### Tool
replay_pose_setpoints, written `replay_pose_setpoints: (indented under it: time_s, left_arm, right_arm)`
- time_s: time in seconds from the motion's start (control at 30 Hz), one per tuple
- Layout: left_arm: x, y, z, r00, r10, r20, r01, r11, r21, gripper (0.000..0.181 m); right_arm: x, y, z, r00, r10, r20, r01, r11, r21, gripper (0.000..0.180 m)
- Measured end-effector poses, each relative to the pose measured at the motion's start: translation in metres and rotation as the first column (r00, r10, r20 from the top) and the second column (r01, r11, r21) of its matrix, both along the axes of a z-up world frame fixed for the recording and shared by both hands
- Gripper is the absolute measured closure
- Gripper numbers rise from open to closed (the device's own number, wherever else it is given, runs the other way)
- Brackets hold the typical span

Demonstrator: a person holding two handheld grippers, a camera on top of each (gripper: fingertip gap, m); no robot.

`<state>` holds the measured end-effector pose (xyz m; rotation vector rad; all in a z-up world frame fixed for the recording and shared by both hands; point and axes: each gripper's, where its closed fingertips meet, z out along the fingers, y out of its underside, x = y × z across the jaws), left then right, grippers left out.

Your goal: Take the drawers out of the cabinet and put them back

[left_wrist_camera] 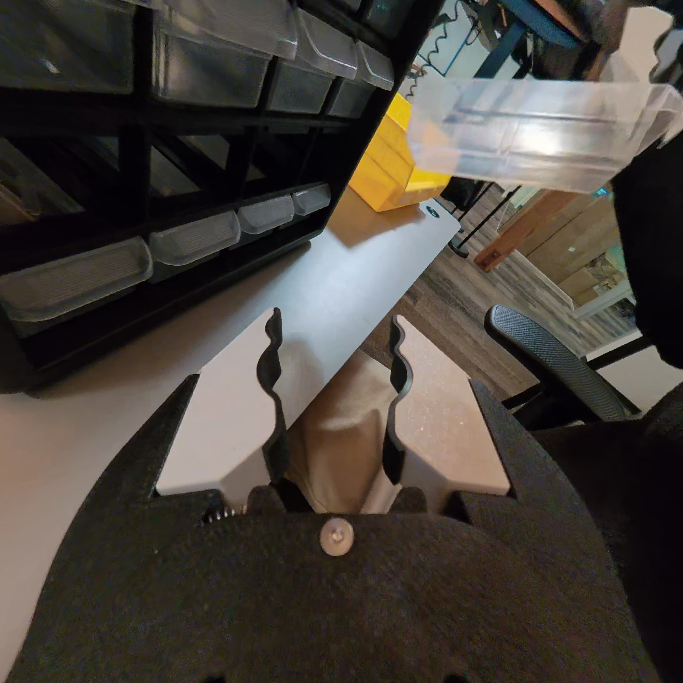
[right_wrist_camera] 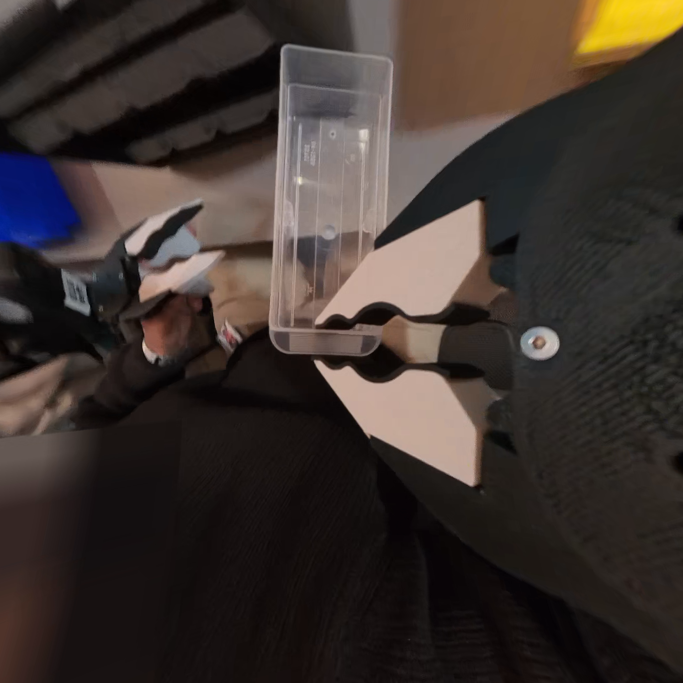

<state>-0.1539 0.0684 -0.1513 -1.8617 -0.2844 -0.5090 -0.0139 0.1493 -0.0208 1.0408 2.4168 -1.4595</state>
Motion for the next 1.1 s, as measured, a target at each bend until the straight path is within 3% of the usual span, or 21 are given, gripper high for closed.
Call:
replay_pose_setpoints:
  time_s: [0.1,0.17,0.3,0.4,0.57,0.67,0.83,1.1]
  left_arm:
    - [0.001,0.001,-0.001,1.0,-0.006,0.008,0.007,1.0,-0.003,0.125]
    - [0.005,0.002,-0.002,1.0,-0.02,0.015,0.02,1.0,-0.005,0.125]
    - [0.012,0.007,-0.002,0.999,-0.048,-0.002,0.048,0.999,-0.01,0.125]
    - [0.015,0.009,0.0,0.998,-0.056,-0.014,0.056,0.998,-0.007,0.125]
    - [0.013,0.009,0.0,0.998,-0.053,-0.041,0.053,0.999,-0.008,0.125]
    - [0.008,0.006,-0.001,0.999,-0.038,-0.034,0.038,0.999,-0.008,0.125]
    - [0.002,0.002,-0.001,1.0,-0.023,-0.009,0.023,1.0,-0.007,0.125]
    - [0.0,0.002,-0.001,1.0,-0.016,-0.006,0.016,1.0,-0.007,0.125]
  right_arm:
    - [0.019,0.047,0.009,0.971,-0.233,-0.056,0.237,0.968,0.085,0.168]
    - [0.017,0.095,0.012,0.895,-0.434,-0.106,0.445,0.884,0.145,0.168]
    - [-0.001,0.213,-0.003,0.557,-0.813,-0.168,0.827,0.524,0.205,0.168]
    - [-0.01,0.271,-0.037,0.331,-0.935,-0.13,0.927,0.297,0.228,0.169]
    - [-0.028,0.297,-0.097,0.162,-0.976,-0.143,0.942,0.11,0.317,0.168]
    - [-0.034,0.291,-0.117,0.154,-0.96,-0.234,0.919,0.052,0.391,0.168]
    - [-0.036,0.27,-0.131,0.204,-0.945,-0.257,0.88,0.062,0.47,0.168]
    - [-0.037,0.279,-0.139,0.107,-0.981,-0.16,0.932,0.043,0.36,0.165]
